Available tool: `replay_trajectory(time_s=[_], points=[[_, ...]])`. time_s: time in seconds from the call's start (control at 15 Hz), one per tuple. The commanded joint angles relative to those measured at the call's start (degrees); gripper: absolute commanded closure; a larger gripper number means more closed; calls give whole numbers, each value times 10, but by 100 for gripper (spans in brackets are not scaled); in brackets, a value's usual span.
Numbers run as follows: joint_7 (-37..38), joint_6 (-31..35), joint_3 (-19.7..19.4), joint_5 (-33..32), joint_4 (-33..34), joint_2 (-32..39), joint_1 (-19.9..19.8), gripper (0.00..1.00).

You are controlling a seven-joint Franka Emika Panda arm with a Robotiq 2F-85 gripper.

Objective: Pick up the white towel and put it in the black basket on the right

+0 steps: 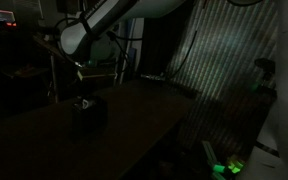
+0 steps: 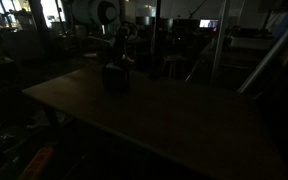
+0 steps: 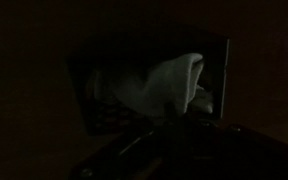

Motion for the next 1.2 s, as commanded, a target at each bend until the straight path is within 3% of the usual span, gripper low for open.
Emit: replay_trajectory(time_s=[0.0, 1.13], points=[[-52, 4, 3, 3, 4, 7, -8, 87], [-176, -29, 41, 58, 28, 96, -34, 87]])
